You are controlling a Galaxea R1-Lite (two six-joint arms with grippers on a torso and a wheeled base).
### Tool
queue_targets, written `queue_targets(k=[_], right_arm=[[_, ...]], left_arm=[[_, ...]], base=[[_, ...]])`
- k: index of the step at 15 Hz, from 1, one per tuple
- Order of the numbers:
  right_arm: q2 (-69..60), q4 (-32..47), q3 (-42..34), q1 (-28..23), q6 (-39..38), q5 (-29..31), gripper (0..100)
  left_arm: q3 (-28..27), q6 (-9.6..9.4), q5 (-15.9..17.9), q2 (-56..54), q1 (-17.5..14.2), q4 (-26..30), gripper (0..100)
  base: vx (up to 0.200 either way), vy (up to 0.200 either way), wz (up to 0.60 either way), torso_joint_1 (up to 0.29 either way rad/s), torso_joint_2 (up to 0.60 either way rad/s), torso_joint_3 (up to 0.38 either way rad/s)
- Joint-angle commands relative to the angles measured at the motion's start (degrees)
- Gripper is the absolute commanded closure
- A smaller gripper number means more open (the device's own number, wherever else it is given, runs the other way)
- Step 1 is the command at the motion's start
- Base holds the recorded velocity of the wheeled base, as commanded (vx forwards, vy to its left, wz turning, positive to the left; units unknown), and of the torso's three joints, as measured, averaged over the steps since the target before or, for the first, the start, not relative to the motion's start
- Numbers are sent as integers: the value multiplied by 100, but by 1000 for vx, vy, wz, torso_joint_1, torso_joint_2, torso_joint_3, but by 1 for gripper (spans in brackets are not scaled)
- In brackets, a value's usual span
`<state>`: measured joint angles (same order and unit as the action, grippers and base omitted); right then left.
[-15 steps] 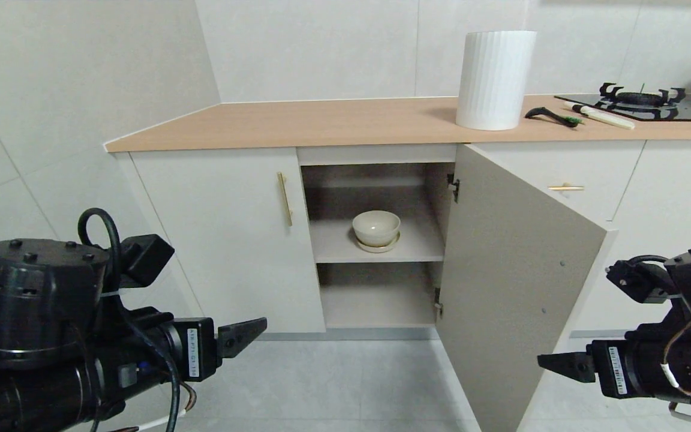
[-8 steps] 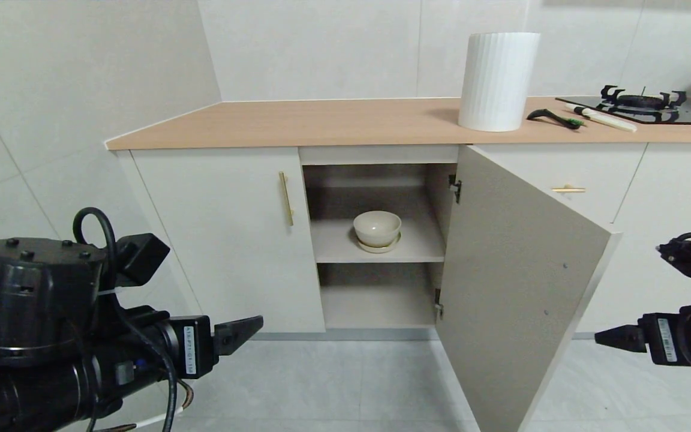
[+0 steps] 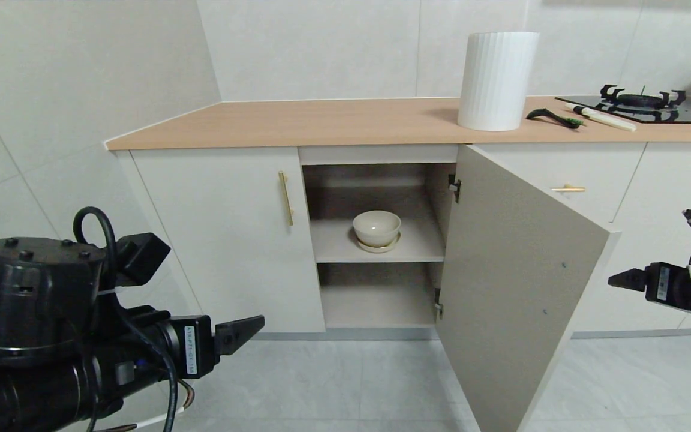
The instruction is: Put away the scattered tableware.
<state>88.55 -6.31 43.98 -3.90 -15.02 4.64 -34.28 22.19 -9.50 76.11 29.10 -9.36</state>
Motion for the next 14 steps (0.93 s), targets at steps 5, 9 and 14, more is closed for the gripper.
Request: queue_targets(k=[5, 9, 14], right_arm=[[1041, -1724, -496, 302, -203, -16, 0], [1437, -2260, -461, 944, -238, -25, 0], [1938, -2445, 5, 2016, -203, -43, 0]], left_arm=[[-88, 66, -8, 1, -45, -92, 0], [-96, 119, 27, 80, -273, -584, 0], [-299, 84, 9, 229, -326, -584, 0]], base=[[0, 0, 0, 0, 0, 0], [0, 0, 0, 0, 0, 0], [0, 0, 0, 0, 0, 0]])
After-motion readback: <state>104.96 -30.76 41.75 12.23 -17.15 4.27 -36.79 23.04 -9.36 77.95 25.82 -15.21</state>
